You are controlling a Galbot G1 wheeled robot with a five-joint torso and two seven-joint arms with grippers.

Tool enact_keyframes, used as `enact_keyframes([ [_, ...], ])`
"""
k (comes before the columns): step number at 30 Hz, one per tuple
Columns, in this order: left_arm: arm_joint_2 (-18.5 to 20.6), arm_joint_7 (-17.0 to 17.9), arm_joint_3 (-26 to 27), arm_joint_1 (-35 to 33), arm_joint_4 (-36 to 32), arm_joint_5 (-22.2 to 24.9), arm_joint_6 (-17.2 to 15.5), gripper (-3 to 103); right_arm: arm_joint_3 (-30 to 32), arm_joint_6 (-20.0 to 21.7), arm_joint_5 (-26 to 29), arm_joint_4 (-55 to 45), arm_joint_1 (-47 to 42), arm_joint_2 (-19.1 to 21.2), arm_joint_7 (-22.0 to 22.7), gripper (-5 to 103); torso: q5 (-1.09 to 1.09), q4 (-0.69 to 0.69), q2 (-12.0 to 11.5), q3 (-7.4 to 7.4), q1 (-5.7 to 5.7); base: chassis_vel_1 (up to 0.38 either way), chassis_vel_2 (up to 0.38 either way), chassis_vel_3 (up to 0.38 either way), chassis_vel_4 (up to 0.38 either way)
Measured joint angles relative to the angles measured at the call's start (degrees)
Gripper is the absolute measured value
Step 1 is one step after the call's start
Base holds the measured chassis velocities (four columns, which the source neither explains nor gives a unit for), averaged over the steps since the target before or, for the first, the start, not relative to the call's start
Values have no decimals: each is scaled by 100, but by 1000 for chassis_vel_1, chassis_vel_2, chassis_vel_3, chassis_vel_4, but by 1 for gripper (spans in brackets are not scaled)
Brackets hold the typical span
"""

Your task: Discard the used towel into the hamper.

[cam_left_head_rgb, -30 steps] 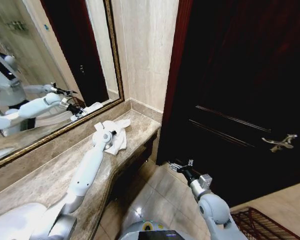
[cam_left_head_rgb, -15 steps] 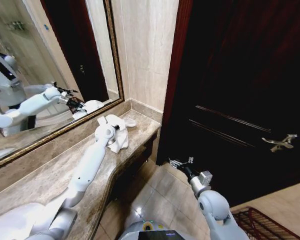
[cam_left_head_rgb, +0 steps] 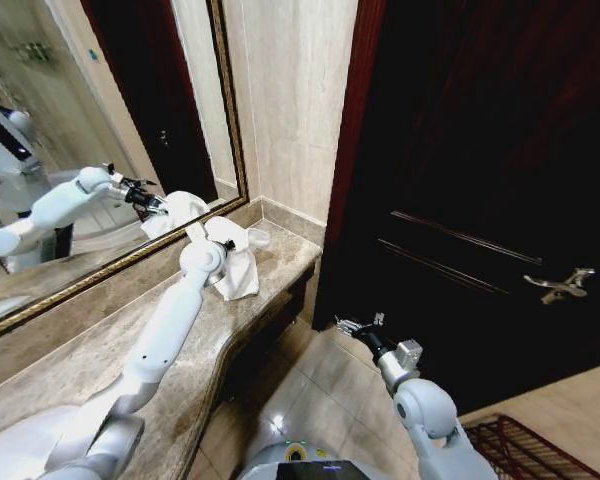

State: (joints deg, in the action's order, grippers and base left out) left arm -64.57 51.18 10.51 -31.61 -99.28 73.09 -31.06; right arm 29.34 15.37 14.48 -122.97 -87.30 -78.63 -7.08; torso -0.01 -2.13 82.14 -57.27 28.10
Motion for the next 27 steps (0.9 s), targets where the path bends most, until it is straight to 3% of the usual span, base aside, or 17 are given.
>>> enact_keyframes([
  [4, 165, -301, 69, -197, -359, -171, 121, 14, -14, 1, -25, -52, -33, -31, 0, 100, 0, 1, 0, 0, 0, 0, 0, 0, 0],
  [7, 419, -997, 191, -481, -596, -848, 477, 14, -48, 2, -51, -107, -63, -71, 2, 100, -1, 1, 1, 0, 0, 0, 0, 0, 0],
  [8, 419, -997, 191, -481, -596, -848, 477, 14, -48, 2, -51, -107, -63, -71, 2, 100, -1, 1, 1, 0, 0, 0, 0, 0, 0],
  [9, 506, -1309, 258, -592, -664, -1095, 602, 14, -56, 2, -60, -115, -71, -78, 3, 100, -1, 0, 1, 0, 0, 0, 0, 0, 0],
  [10, 659, -1878, 399, -833, -785, -1519, 879, 14, -68, 3, -76, -134, -80, -90, 3, 100, -1, 0, 1, 1, 0, 0, 0, 0, 0],
  [11, 659, -1878, 399, -833, -785, -1519, 879, 14, -68, 3, -76, -134, -80, -90, 3, 100, -1, 0, 1, 1, 0, 0, 0, 0, 0],
  [14, 1001, -3047, 909, -1543, -1143, -2240, 1473, 14, -94, 6, -101, -156, -98, -109, 3, 100, -2, -1, 1, 1, 0, 0, 0, 0, 0],
  [17, 1090, -3294, 1093, -1741, -1262, -2340, 1626, 14, -103, 6, -112, -164, -103, -119, 3, 100, -2, -1, 1, 1, 0, 0, 0, 0, 0],
  [20, 1332, -4049, 1657, -2299, -1580, -2571, 2133, 14, -140, 4, -142, -199, -123, -147, 4, 100, -1, 1, 1, 1, -1, 0, 0, 0, 0],
  [24, 1528, -4466, 2018, -2732, -1837, -2697, 2460, 14, -153, -9, -151, -271, -132, -170, 3, 100, 0, -1, 1, 1, -1, 0, 0, 0, 0],
  [27, 1618, -4500, 2250, -3079, -2110, -2783, 2527, 14, -135, -24, -146, -382, -132, -179, 9, 100, 1, 0, 1, 1, -1, 0, 0, 0, 0],
])
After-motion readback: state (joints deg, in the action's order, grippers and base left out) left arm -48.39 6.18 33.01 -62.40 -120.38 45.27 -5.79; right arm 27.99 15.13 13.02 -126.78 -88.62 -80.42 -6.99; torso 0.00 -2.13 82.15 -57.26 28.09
